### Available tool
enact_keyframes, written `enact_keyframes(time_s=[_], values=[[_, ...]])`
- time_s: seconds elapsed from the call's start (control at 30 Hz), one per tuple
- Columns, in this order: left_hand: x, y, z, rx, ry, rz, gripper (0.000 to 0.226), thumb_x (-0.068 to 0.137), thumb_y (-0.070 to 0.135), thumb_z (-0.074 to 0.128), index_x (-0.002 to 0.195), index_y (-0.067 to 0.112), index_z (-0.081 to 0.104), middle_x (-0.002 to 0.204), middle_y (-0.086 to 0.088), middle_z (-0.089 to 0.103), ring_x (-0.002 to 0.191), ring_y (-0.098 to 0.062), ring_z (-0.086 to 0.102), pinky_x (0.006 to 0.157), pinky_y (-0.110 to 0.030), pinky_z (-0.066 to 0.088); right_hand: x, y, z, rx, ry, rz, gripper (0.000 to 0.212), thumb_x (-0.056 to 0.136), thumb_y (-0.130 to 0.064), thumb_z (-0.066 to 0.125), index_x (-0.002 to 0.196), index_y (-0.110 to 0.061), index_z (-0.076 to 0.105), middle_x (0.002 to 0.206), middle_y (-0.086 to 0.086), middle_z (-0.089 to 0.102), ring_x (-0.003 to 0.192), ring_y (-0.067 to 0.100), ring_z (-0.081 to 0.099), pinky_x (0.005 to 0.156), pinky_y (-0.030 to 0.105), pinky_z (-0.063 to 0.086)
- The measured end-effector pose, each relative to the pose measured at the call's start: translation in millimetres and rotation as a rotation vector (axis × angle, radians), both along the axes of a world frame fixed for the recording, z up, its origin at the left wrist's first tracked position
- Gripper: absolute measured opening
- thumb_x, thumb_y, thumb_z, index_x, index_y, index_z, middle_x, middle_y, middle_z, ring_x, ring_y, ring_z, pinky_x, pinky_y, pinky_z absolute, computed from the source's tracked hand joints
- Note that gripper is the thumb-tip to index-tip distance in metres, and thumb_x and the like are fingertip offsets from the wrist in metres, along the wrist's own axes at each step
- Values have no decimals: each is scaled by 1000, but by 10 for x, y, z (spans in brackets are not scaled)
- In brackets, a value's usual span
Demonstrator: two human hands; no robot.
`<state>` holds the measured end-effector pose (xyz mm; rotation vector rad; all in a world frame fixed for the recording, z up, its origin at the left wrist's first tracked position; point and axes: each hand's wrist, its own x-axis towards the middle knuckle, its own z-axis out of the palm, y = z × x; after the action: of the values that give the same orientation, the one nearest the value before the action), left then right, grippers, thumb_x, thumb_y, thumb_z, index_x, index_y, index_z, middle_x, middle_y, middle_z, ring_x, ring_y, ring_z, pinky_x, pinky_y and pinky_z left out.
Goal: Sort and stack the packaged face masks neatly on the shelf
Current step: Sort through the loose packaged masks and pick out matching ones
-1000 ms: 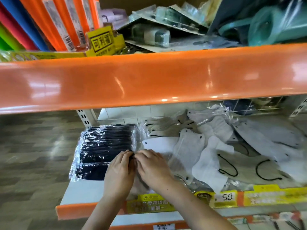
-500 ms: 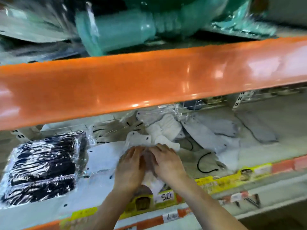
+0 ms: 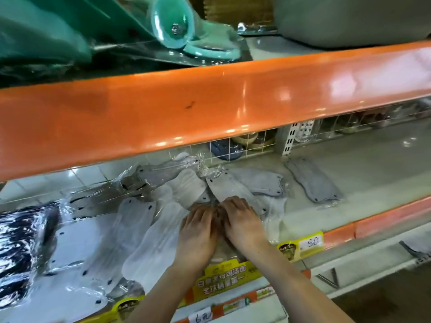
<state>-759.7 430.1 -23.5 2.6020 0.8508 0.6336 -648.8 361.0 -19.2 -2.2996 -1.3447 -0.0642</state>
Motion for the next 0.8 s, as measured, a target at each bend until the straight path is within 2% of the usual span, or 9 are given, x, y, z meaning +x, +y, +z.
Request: enact_keyframes(time_s=[0.1,0.17,0.23,0.37,0.57,0.8], values=[[164,-83,-36,2,33,24,38,82,32,37,102,17,64,103,-2,67,97,-23,64,75,-36,50,116,-57,-23,-58,21,-15,28,75,-17,65,102,-13,66,108,6,61,98,32,62,75,40,52],[253,-142,-60,-22,43,21,39,81,31,35,102,14,63,100,-4,66,95,-26,64,74,-38,50,164,-73,-28,-158,23,16,35,87,-19,57,121,-13,54,131,6,47,121,30,48,93,40,42],[306,-185,-96,-34,51,42,39,79,28,34,100,11,63,98,-7,66,91,-29,64,73,-40,52,223,-65,-75,-266,49,4,40,95,-24,46,133,-14,40,144,6,31,132,27,33,104,37,31],[316,-215,-151,-76,56,68,50,79,25,33,110,3,65,110,-14,68,104,-33,64,86,-45,53,233,10,-96,-323,25,-56,41,99,-27,40,136,-8,35,139,11,33,129,29,32,105,38,30],[315,-259,-58,-66,99,71,50,77,32,38,101,1,70,104,-14,71,98,-31,68,79,-42,55,172,115,-25,-394,-35,-88,35,100,-15,35,134,-6,36,137,14,36,130,30,32,105,40,30],[328,-249,-116,-105,66,104,56,85,37,31,116,5,64,117,-10,66,113,-28,61,94,-41,48,203,162,30,-374,-66,-85,35,99,-11,40,133,-6,37,135,13,40,129,30,36,103,40,35]])
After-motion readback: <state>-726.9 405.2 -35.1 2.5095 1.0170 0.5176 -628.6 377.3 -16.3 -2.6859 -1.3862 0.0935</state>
